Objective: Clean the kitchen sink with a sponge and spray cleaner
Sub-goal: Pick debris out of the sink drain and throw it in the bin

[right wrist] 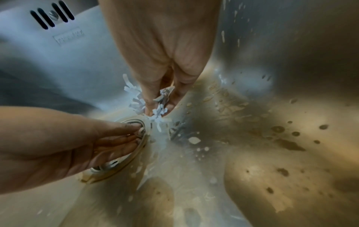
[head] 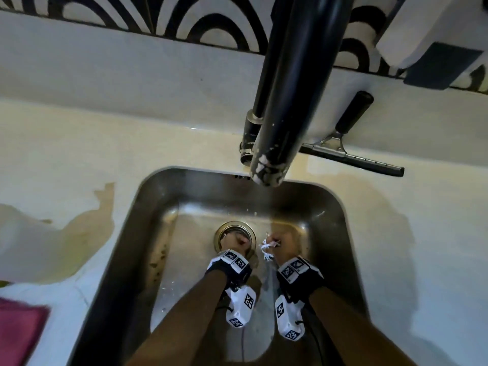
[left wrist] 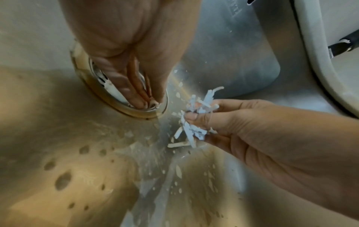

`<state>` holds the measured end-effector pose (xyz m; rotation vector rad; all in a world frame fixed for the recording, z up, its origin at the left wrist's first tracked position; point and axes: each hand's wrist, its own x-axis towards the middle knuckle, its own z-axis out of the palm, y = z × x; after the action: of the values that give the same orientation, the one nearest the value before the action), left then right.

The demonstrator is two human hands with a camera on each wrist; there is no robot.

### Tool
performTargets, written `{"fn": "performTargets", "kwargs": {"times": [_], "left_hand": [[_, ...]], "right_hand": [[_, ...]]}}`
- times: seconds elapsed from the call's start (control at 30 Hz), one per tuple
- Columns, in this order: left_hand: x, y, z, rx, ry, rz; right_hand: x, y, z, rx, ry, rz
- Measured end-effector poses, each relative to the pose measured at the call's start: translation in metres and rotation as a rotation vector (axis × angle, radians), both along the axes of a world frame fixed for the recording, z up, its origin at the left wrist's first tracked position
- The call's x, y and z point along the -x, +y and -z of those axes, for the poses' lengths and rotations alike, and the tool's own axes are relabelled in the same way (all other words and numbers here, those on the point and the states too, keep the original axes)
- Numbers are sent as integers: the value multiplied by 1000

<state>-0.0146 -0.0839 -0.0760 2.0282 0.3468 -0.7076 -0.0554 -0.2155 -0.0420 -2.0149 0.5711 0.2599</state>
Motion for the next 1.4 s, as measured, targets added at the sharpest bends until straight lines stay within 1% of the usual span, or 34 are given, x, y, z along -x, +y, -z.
{"fn": "performTargets", "kwargs": {"times": [0.1,0.17,0.27,0.33,0.4,0.47,0.6,0.73,0.83,0.9,0.97,1.0,1.03,1.1,1.13,1.23,1.3,1.4], "left_hand": [[1,-5,-2,19,16,-2],[0,-8,2,-23,-8,30],[1,-10,1,-34,-6,32],[1,-10,2,-48,-20,0],[1,-9,10,-72,-29,-10],[1,-7,15,-87,-59,5],[-4,8,5,-87,-139,2],[-21,35,-6,-69,-242,-95],[-33,58,-7,-66,-313,-145],[-40,71,2,-76,-330,-166],[-44,80,17,-79,-336,-200],[-47,84,30,-80,-344,-198],[-47,85,33,-111,-336,-172],[-43,80,26,-149,-314,-127],[-39,75,17,-138,-324,-81],[-31,61,-1,-186,-393,232],[-31,54,-2,-249,-374,426],[-34,42,-5,-341,-254,554]], "right_hand": [[1,1,18,-21,-28,35],[1,1,27,-5,-55,59],[0,1,29,59,7,40],[-2,-1,34,69,1,62],[-1,-1,31,70,4,64],[-2,-3,30,70,-3,47],[0,-3,28,71,-13,51],[-1,-5,22,60,-50,55],[-3,-4,24,55,-36,74],[-3,-6,26,46,-11,91],[-4,-8,20,75,-22,69],[-4,-10,15,90,-44,54],[-5,-12,13,107,-55,52],[-6,-19,11,150,-55,47],[-7,-21,11,161,-55,53],[-9,-28,18,172,-91,79],[-9,-31,19,182,-106,66],[-8,-31,21,193,-81,47]]}}
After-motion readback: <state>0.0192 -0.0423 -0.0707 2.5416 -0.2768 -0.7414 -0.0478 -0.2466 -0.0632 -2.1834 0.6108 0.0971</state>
